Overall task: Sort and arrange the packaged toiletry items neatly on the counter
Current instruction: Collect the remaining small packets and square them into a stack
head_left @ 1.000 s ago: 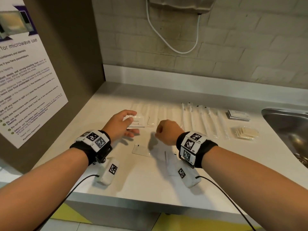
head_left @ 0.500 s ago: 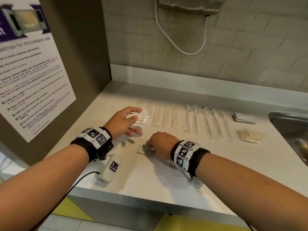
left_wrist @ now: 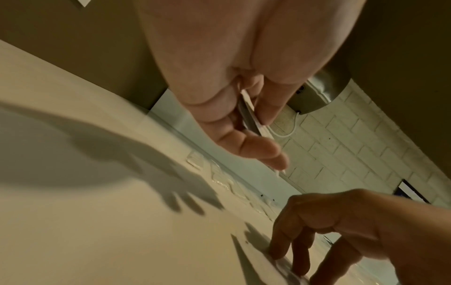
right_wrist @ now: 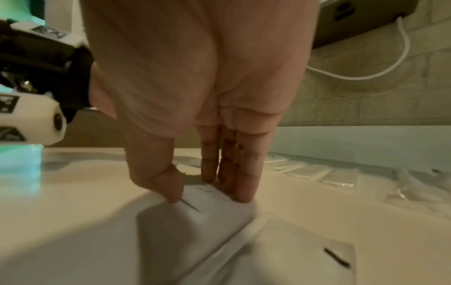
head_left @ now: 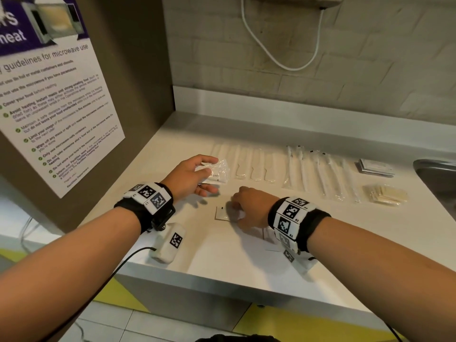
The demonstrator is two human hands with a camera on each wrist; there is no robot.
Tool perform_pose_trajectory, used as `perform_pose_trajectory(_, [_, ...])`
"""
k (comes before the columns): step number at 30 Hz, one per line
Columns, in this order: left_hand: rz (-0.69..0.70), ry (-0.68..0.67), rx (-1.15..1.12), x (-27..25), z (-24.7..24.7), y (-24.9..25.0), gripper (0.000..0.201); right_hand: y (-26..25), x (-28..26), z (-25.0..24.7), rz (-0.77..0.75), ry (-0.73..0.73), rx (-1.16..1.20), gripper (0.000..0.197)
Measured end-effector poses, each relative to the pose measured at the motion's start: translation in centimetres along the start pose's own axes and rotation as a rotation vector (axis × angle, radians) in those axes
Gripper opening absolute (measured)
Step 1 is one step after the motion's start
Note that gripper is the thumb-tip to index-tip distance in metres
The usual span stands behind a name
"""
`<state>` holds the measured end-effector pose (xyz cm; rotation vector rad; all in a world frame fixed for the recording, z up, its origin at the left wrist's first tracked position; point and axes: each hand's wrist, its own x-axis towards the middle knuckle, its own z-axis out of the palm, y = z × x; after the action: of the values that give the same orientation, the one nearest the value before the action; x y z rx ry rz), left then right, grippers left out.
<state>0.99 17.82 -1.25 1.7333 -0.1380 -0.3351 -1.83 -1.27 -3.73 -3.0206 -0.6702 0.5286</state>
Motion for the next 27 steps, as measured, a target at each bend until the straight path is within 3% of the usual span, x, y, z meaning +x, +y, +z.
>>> perform_pose_trajectory(3, [0.011,-0.006,0.009,0.0,0.0,-0.1,0.028,-0.4,-0.4,0.2,-0.041,0.081,0.034,0.021])
perform_pose_trajectory(6, [0.007,0.009,0.043,0.0,-0.3,0.0,0.028,-0.2,-0.8,-0.6,0.020,0.090,0.067,0.019])
perform_pose_trajectory(13, [-0.063,0.031,0.118,-0.8,-1.0,-0.3,0.033,2.3,-1.7,-3.2,0.146,0.156,0.622,0.026])
perform_pose_trajectory(17, [-0.062,-0.011,0.146,-0.5,-0.4,0.0,0.040,3.1,-2.0,-4.1,0.167,0.216,0.698,0.031])
perform_pose_trajectory(21, [-0.069,-0.033,0.125,-0.3,0.2,0.2,0.044,3.4,-2.2,-4.8,0.173,0.237,0.777,0.019])
perform_pose_trajectory(27, [-0.056,-0.040,0.087,-0.1,1.3,0.8,0.044,3.0,-2.0,-5.8,0.189,0.397,0.688,0.012])
